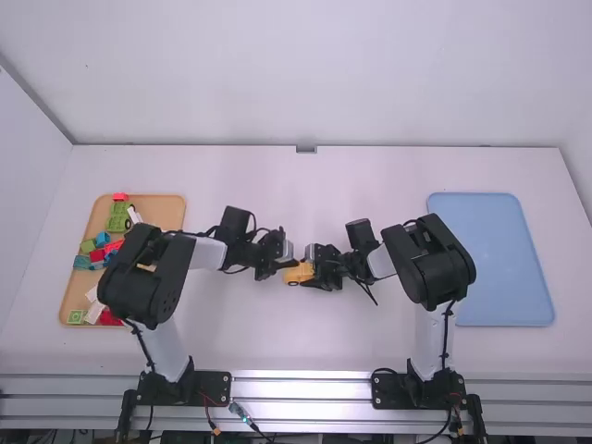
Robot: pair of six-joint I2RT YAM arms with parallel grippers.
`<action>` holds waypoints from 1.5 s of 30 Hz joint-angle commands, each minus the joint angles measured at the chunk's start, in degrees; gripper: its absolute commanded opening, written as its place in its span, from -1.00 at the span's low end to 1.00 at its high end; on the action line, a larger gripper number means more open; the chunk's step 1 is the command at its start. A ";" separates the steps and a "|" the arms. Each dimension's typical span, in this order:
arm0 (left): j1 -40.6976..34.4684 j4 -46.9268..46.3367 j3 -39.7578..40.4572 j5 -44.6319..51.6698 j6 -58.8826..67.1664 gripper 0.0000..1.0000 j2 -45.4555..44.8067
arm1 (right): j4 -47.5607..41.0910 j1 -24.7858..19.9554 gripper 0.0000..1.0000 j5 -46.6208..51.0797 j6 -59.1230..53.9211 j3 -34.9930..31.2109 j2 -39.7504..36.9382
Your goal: Assemble lego blocks to make yellow taxi
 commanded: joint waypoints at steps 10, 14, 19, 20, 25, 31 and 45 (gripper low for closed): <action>-0.15 -6.47 -0.46 -1.44 5.99 -0.97 5.16 | -0.26 -0.04 -0.03 1.38 -0.22 -0.48 0.87; 0.20 -5.77 0.37 -1.44 1.62 -0.97 3.37 | -0.37 -0.07 -0.03 1.38 -0.24 -0.48 0.87; 0.35 -9.99 2.58 -1.57 0.57 -0.97 -1.05 | -0.37 -0.04 -0.03 1.38 -0.22 -0.48 0.87; 0.35 -10.32 2.62 -1.64 0.57 -0.97 -1.79 | -0.35 -0.04 -0.04 1.38 -0.22 -0.48 0.87; -0.13 -14.88 2.38 -4.63 3.17 -0.96 -5.97 | -0.22 -0.04 -0.03 1.38 -0.17 -0.48 0.87; -0.11 -15.76 1.16 -4.79 3.19 -0.96 -5.95 | -0.17 -0.04 -0.03 1.38 -0.22 -0.48 0.87; -2.43 -7.21 -1.55 -9.09 -1.79 -0.96 -2.99 | -0.22 -0.04 -0.03 1.36 -0.22 -0.48 0.87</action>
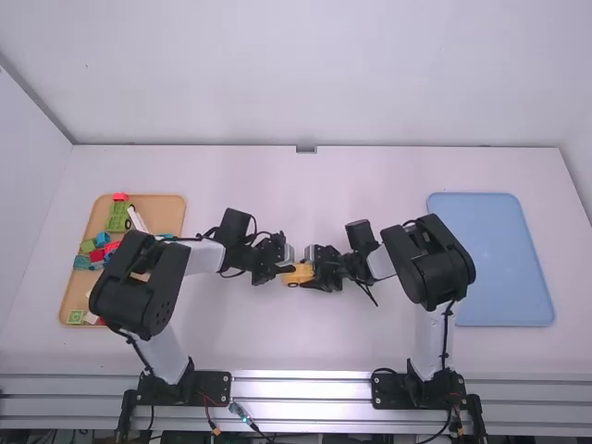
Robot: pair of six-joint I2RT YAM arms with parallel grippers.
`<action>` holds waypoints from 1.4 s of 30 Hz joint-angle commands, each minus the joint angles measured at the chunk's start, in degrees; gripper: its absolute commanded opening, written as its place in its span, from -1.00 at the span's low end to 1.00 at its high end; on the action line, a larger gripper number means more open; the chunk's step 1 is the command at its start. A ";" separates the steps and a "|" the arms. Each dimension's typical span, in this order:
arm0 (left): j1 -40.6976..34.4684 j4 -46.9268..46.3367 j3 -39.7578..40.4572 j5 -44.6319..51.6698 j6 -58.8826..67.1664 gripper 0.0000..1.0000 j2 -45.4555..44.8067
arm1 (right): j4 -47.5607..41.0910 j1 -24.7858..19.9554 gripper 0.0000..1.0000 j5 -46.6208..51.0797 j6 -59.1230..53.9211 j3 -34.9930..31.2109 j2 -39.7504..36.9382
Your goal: Assemble lego blocks to make yellow taxi
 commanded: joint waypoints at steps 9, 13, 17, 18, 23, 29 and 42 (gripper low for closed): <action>-1.81 -2.19 -0.48 -11.37 -2.43 -0.97 2.60 | -0.48 -0.09 -0.03 1.55 0.09 -0.11 0.87; -1.90 -5.42 0.74 -15.08 -3.41 -0.97 2.60 | -0.46 -0.09 -0.03 1.60 0.09 -0.04 0.87; -1.38 -5.14 1.60 -8.55 0.15 -0.97 2.34 | -0.48 -0.09 -0.03 1.60 0.09 -0.07 0.87; -1.20 -5.42 2.14 -6.93 0.24 -0.97 1.46 | -0.48 -0.11 -0.03 1.57 0.09 -0.07 0.87; -0.85 -11.21 5.20 -6.05 0.22 -0.96 -4.76 | -0.46 -0.09 -0.02 1.60 0.09 -0.07 0.87; -0.50 -15.13 6.54 -10.86 -4.13 -0.27 -16.26 | -0.46 -0.11 0.08 1.92 0.09 -0.07 0.87; -0.52 -12.66 6.43 -36.61 -34.32 0.98 -26.10 | 2.45 -0.09 0.17 9.14 6.80 -0.13 0.44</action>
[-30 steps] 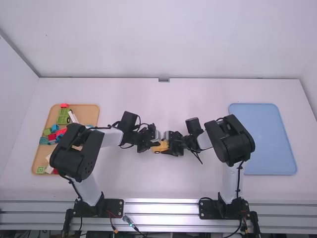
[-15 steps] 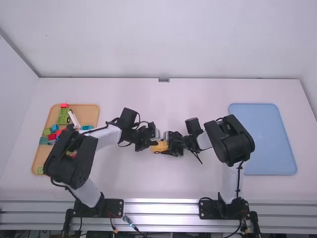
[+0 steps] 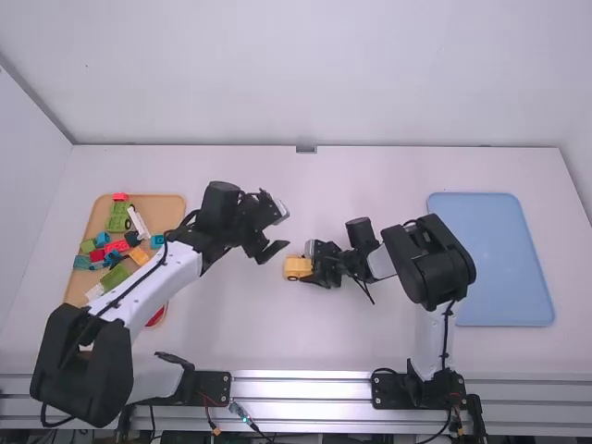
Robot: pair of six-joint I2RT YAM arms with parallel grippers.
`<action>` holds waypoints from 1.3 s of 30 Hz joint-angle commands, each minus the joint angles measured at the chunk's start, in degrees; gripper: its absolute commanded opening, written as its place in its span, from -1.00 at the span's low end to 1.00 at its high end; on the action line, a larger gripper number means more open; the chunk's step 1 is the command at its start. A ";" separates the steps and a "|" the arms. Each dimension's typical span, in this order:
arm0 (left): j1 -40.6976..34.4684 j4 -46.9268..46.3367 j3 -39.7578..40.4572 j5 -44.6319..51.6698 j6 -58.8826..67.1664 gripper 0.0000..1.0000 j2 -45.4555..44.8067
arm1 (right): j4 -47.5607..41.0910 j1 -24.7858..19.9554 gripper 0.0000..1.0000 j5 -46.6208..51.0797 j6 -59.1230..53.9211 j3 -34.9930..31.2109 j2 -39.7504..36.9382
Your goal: Assemble lego blocks to make yellow taxi
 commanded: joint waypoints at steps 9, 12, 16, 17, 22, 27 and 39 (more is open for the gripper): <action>0.42 3.04 0.28 -22.16 -15.54 0.98 -1.42 | -3.37 0.07 0.25 5.27 -1.07 -0.11 -0.85; 0.42 3.72 0.26 -22.67 -14.69 0.98 -1.42 | -5.05 0.04 0.26 5.53 -2.86 -0.11 -1.42; 0.42 3.78 0.26 -22.69 -18.84 0.98 -1.42 | -5.40 0.04 0.85 5.51 -2.82 -0.13 -2.14; 0.46 3.72 0.26 -22.67 -19.98 0.98 -1.42 | -5.40 0.02 0.98 5.53 -2.78 -0.13 -2.29; 0.42 3.96 0.26 -22.75 -20.39 0.98 -1.42 | -10.43 -1.16 0.98 6.49 -2.78 -0.11 -5.88; 0.42 4.13 0.28 -29.42 -24.41 0.98 -1.42 | -21.22 -1.11 0.98 15.41 -2.82 -0.13 -14.21; 0.44 3.72 0.28 -42.25 -30.34 0.98 -1.42 | -35.76 -1.14 0.98 37.62 -2.82 -0.13 -35.60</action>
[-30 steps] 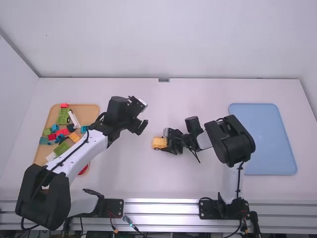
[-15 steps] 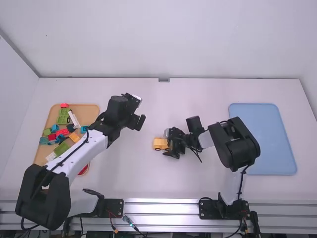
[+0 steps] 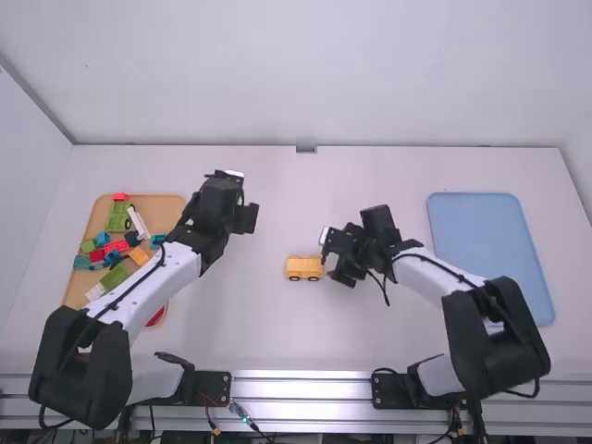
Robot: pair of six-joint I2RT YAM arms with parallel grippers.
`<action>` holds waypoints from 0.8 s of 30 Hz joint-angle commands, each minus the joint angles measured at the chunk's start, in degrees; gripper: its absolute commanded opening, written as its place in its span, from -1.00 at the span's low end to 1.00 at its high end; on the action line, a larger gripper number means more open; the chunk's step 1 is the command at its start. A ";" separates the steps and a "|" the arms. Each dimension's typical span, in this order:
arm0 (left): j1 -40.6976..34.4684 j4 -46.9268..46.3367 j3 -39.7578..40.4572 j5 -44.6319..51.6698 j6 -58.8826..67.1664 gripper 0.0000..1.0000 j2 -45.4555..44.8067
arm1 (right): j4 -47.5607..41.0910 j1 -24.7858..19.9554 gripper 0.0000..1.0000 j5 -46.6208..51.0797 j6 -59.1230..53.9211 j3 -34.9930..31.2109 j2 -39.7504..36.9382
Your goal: Assemble lego blocks to make yellow taxi
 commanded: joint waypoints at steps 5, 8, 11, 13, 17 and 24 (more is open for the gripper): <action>0.37 -0.28 0.24 -3.21 11.52 0.98 -1.18 | -0.09 -0.11 0.98 13.46 -0.02 -0.22 -7.58; 0.37 0.28 0.24 -3.21 16.81 0.98 -1.18 | -0.04 -0.11 0.98 15.80 -0.02 -0.22 -9.01; 0.37 0.48 0.24 -4.72 16.44 0.98 -1.18 | 0.59 -0.11 0.98 18.73 0.00 -0.22 -9.25; 0.39 0.31 0.24 -5.01 16.35 0.98 -1.18 | 0.55 -0.11 0.98 19.71 -0.02 -0.22 -9.25; 0.39 0.52 0.24 -13.64 8.04 0.98 -1.18 | 1.03 -0.09 0.98 19.71 0.00 -0.22 -9.25; 4.96 -4.20 0.24 -12.09 5.70 0.98 -1.16 | 3.15 -0.11 0.98 19.21 0.02 -0.22 -9.25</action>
